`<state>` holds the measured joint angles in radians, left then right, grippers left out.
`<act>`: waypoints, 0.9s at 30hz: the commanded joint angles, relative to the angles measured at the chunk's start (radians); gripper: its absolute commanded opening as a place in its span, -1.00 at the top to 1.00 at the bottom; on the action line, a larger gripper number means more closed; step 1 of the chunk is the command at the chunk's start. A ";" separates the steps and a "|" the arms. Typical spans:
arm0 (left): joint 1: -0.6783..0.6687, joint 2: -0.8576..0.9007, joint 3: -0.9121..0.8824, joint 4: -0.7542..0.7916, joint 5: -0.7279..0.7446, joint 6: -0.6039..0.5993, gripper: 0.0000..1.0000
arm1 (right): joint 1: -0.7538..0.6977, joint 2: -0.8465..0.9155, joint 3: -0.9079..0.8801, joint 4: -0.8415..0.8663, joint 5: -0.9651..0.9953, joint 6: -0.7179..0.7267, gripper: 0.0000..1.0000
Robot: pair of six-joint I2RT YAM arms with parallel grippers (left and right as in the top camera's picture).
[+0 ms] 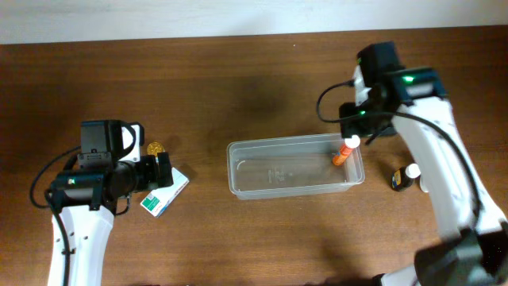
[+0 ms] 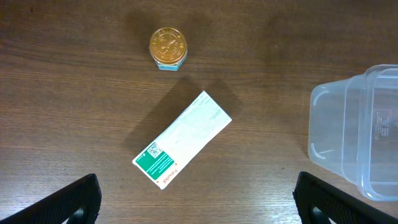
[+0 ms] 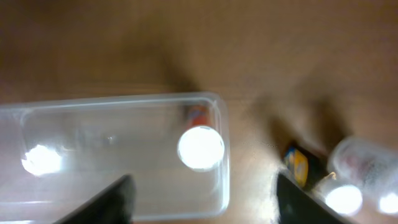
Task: Pack container
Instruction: 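Carry the orange tube into the container and release it, then move the right gripper to the small dark bottle and grasp it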
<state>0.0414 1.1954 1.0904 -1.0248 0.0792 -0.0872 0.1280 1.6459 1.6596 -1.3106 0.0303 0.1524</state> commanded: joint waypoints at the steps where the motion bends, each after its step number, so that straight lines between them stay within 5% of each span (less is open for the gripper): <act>1: -0.002 0.000 0.018 0.002 0.011 0.012 -0.99 | -0.082 -0.108 0.057 -0.016 0.069 0.074 -0.47; 9: -0.001 0.000 0.018 0.002 0.011 0.012 -0.99 | -0.290 -0.081 -0.059 -0.069 0.002 0.062 -0.58; 17: -0.002 0.000 0.018 0.001 0.011 0.013 -0.99 | -0.364 -0.043 -0.332 0.073 0.000 0.047 -0.59; 27: -0.001 0.000 0.018 0.001 0.011 0.012 -0.99 | -0.430 -0.003 -0.467 0.218 0.004 0.043 -0.60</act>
<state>0.0414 1.1954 1.0908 -1.0248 0.0792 -0.0872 -0.2844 1.6333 1.2049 -1.1019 0.0334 0.2016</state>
